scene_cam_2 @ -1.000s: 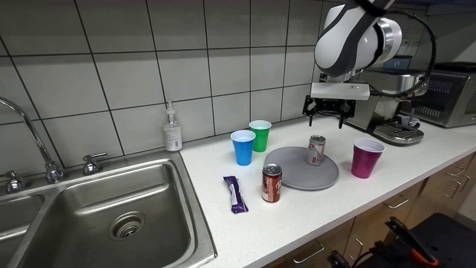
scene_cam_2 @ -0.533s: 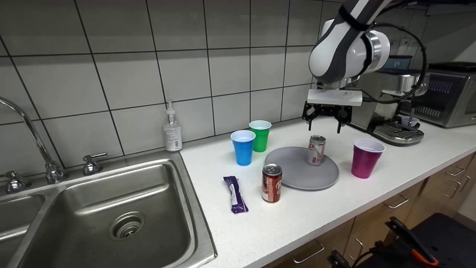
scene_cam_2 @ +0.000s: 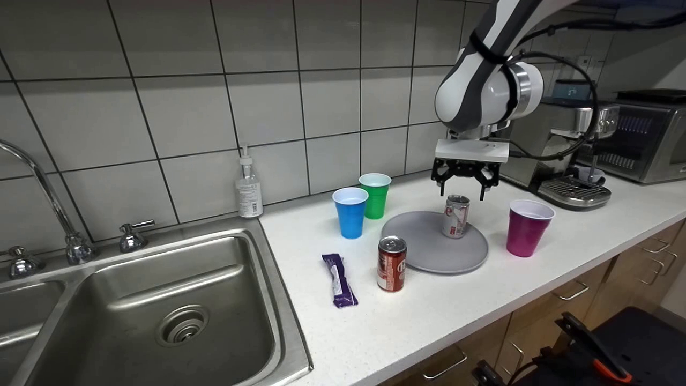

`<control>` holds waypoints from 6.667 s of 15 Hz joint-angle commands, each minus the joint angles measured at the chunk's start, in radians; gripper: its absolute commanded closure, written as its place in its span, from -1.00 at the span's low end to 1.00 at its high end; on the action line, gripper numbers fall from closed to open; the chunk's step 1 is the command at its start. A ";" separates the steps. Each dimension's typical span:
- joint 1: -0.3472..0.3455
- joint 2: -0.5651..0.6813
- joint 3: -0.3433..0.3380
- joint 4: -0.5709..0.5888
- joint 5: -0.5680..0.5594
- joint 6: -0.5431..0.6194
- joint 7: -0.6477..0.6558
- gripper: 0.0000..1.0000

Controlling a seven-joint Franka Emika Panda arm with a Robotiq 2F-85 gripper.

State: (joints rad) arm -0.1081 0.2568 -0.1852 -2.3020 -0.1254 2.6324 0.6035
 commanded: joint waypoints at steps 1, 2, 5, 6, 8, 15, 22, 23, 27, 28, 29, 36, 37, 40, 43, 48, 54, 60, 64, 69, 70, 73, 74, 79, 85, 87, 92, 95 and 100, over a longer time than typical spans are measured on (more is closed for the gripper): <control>0.031 0.056 -0.023 0.050 0.026 -0.017 0.011 -1.00; 0.035 0.065 -0.026 0.054 0.029 -0.018 0.010 -1.00; 0.048 0.087 -0.036 0.066 0.038 -0.020 0.010 -1.00; 0.052 0.094 -0.040 0.069 0.038 -0.020 0.011 -1.00; 0.057 0.101 -0.045 0.072 0.042 -0.020 0.007 -1.00; 0.072 0.105 -0.053 0.078 0.042 -0.019 0.007 0.21; 0.080 0.062 -0.062 0.063 0.030 -0.032 0.002 0.21; 0.082 0.055 -0.068 0.064 0.022 -0.031 0.004 0.21; 0.081 0.047 -0.093 0.089 0.012 -0.033 0.011 0.21; 0.079 0.046 -0.099 0.096 0.011 -0.033 0.010 0.21; 0.075 0.047 -0.103 0.105 0.014 -0.033 0.008 0.21; 0.056 0.073 -0.152 0.168 0.015 -0.033 0.013 0.21; 0.052 0.078 -0.159 0.177 0.015 -0.031 0.014 0.21; 0.040 0.095 -0.178 0.203 0.017 -0.027 0.015 0.21; 0.022 0.121 -0.191 0.236 0.025 -0.028 0.010 0.21; -0.015 0.172 -0.196 0.279 0.051 -0.026 -0.002 0.21; -0.048 0.230 -0.204 0.318 0.084 -0.024 -0.010 0.21; -0.073 0.268 -0.199 0.333 0.117 -0.016 -0.023 0.21; -0.083 0.284 -0.193 0.335 0.139 -0.009 -0.033 0.21; -0.085 0.294 -0.191 0.332 0.158 -0.005 -0.039 0.21; -0.085 0.295 -0.191 0.331 0.159 -0.004 -0.039 0.21; -0.081 0.297 -0.195 0.331 0.160 -0.008 -0.037 -0.76; -0.079 0.296 -0.196 0.330 0.159 -0.009 -0.036 -0.82; -0.058 0.263 -0.204 0.305 0.140 -0.014 -0.036 -1.00; -0.008 0.162 -0.205 0.217 0.114 -0.014 -0.068 -1.00; 0.011 0.126 -0.209 0.185 0.099 -0.026 -0.067 -1.00; 0.032 0.030 -0.203 0.104 0.061 -0.039 -0.086 -1.00; 0.030 -0.039 -0.197 0.042 0.034 -0.050 -0.100 -1.00; 0.011 -0.151 -0.169 -0.057 0.002 -0.079 -0.159 -1.00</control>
State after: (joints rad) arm -0.0747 0.2139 -0.3847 -2.2807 -0.1005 2.6007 0.5026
